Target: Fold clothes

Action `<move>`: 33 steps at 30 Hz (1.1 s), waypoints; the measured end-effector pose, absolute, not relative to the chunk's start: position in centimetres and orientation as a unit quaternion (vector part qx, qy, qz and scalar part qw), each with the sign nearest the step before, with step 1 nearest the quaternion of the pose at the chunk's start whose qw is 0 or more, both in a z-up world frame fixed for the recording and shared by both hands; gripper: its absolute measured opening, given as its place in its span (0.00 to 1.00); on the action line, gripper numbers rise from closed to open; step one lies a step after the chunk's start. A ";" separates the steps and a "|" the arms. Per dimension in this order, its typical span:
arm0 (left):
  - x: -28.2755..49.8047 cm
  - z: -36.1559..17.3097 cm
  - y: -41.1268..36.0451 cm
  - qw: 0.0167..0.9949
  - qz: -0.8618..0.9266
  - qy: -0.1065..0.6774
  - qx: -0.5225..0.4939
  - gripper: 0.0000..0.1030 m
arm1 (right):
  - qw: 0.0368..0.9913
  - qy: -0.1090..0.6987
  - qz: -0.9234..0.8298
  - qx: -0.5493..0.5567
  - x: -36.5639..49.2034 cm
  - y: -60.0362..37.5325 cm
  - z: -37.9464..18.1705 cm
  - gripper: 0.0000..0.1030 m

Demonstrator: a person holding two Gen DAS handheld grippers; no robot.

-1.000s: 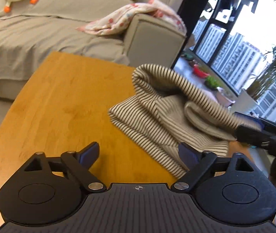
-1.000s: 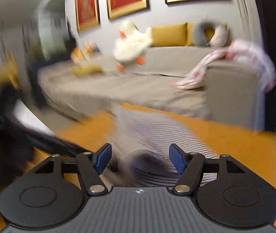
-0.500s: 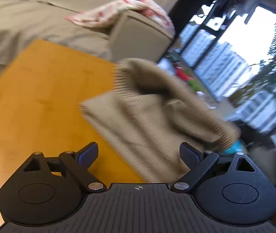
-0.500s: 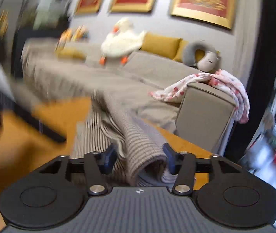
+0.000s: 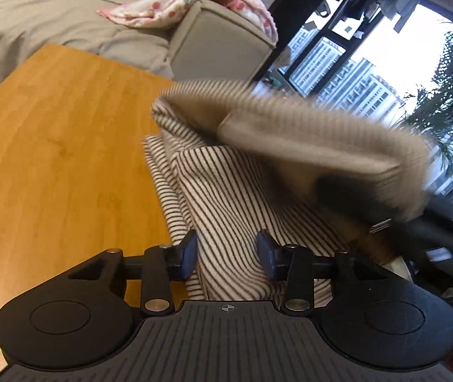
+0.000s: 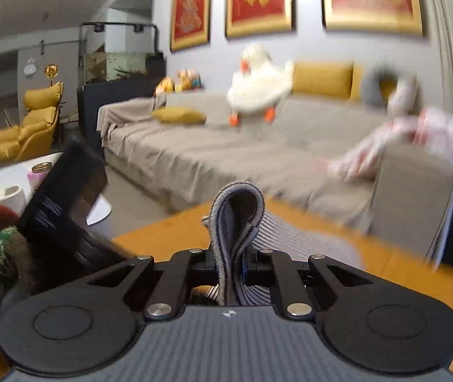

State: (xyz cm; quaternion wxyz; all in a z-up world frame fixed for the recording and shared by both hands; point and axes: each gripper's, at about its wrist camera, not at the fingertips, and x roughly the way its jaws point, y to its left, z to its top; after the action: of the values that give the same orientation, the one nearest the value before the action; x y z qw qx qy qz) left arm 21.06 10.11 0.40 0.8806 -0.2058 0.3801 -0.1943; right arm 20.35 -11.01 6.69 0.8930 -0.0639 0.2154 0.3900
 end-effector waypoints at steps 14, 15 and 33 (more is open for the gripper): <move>20.4 -0.1 10.2 0.885 -0.209 0.366 -0.198 0.46 | 0.856 0.277 0.407 0.157 24.5 -12.9 5.7 0.12; 20.4 -0.2 10.1 0.886 -0.210 0.364 -0.197 0.46 | 0.849 0.269 0.415 0.184 24.8 -13.0 6.4 0.12; 17.9 4.5 17.8 0.896 -0.195 0.300 -0.264 0.71 | 0.903 0.232 0.353 -0.075 20.2 -7.9 2.2 0.25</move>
State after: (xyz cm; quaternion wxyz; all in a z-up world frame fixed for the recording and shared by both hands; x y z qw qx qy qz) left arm 17.93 17.76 4.47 0.8957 -0.2642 0.2997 -0.1951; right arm 20.18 -7.88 2.25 0.9034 -0.0746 0.2320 0.3528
